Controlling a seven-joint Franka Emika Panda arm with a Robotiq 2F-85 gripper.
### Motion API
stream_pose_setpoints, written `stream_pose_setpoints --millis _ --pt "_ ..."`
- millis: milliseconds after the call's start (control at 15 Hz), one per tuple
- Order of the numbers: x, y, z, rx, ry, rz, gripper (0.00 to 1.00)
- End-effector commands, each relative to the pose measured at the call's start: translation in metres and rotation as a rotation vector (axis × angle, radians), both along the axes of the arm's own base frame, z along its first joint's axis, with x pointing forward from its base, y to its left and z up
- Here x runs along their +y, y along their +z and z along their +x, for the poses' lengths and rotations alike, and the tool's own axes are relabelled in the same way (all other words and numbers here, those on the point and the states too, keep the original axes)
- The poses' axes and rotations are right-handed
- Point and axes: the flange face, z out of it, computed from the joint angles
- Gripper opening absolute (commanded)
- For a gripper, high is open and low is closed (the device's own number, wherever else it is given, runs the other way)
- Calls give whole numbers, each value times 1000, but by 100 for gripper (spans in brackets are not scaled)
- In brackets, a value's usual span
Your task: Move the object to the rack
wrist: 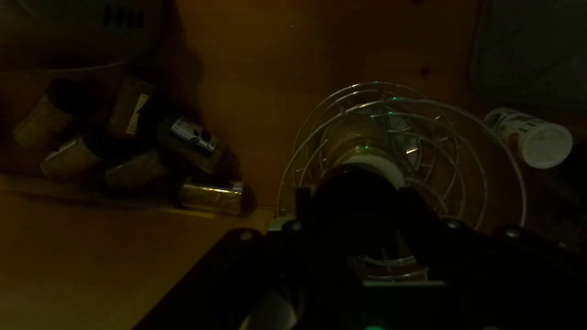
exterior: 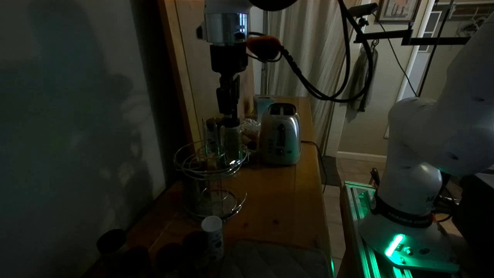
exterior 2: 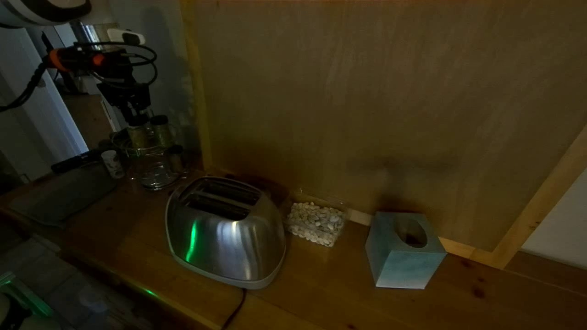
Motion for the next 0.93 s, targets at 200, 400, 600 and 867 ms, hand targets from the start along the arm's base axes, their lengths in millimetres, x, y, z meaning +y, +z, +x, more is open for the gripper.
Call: stream_pose_setpoints --millis 200,400,600,867 --pt "2 -3 2 33 -2 22 24" --pt "3 -3 1 41 3 18 24" --pt "2 -2 -1 60 3 16 24" --pt "2 -2 -3 77 -7 34 24"
